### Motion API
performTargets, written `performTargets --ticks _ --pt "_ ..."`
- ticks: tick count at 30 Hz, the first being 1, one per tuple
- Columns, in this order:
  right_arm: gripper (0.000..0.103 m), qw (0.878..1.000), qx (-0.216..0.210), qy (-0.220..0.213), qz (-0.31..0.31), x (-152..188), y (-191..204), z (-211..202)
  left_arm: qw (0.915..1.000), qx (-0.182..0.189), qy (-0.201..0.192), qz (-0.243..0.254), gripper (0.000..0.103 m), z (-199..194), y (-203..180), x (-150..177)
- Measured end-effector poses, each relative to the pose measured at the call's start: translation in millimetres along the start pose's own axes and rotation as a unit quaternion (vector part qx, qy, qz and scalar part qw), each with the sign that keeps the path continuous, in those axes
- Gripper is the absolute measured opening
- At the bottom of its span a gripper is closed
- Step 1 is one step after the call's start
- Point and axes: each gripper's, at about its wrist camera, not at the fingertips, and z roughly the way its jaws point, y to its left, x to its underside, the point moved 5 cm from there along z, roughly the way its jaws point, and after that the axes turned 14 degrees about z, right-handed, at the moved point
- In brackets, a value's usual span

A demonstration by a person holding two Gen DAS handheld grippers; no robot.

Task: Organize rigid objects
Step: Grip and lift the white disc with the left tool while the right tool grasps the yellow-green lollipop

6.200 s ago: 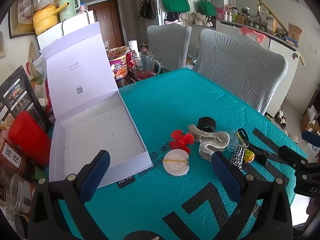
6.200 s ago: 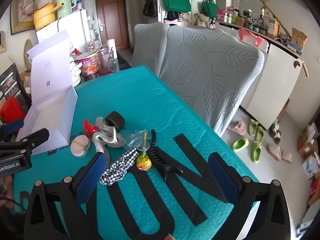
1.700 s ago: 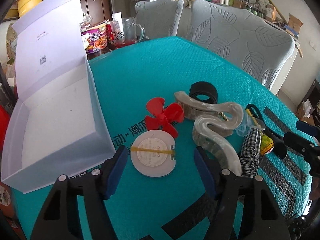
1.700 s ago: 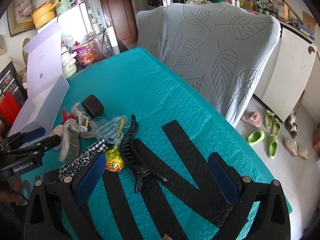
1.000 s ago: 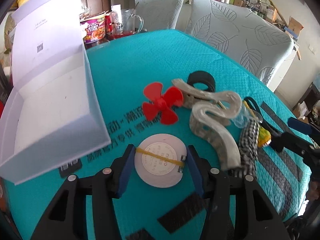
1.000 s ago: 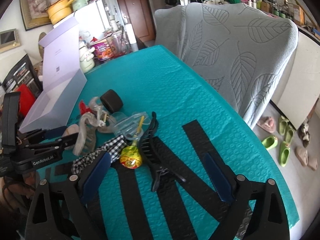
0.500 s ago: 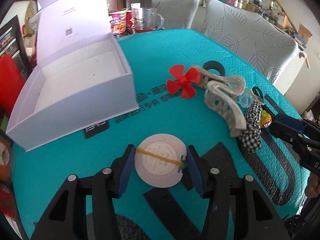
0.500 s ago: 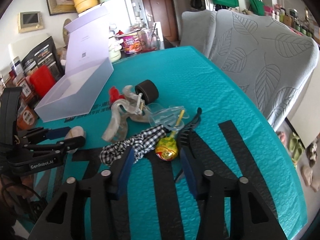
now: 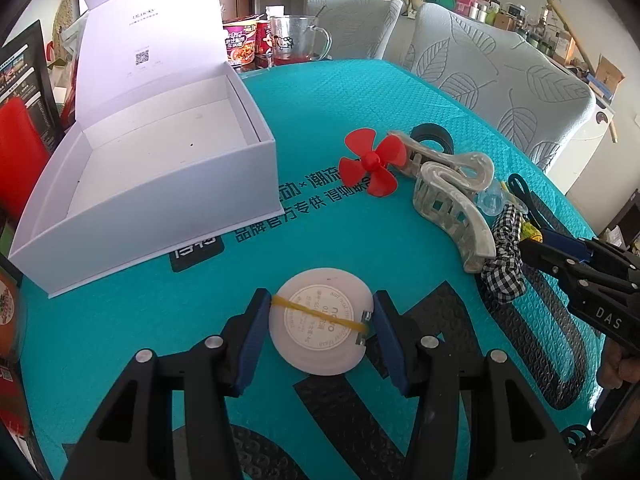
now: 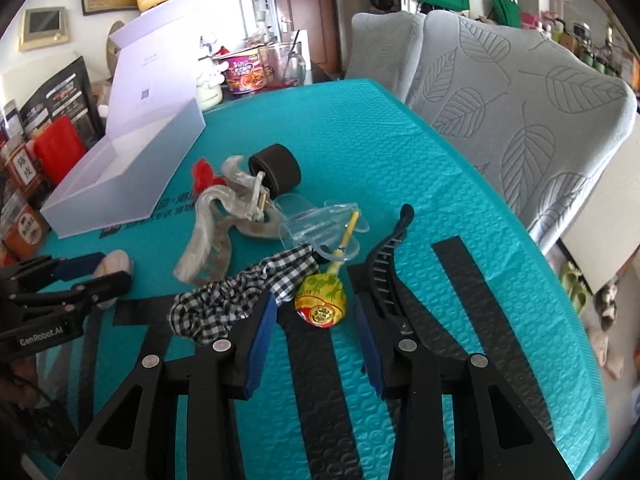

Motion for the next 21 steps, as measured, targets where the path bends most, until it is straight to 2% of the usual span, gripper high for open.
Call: performTargets --ticks 2,4,14,21 --pt "0.037 1.0 -0.001 0.003 0.003 -0.4 0.2 3.0 1.0 0.0 -0.001 -0.001 0.052 -0.4 0.1 0.3" --pt "0.026 1.0 0.004 0.006 0.004 0.2 -0.1 6.0 1.0 -0.001 -0.002 0.0 0.052 -0.4 0.3 0.8" --pt "0.025 1.0 0.005 -0.016 0.005 2.6 -0.3 -10.6 0.9999 0.003 -0.009 -0.012 0.052 -12.1 -0.5 4.2" --pt "0.025 1.0 -0.001 -0.024 0.004 10.9 5.1 -28.5 0.9994 -0.011 -0.03 -0.012 0.052 -35.6 -1.4 8.6"
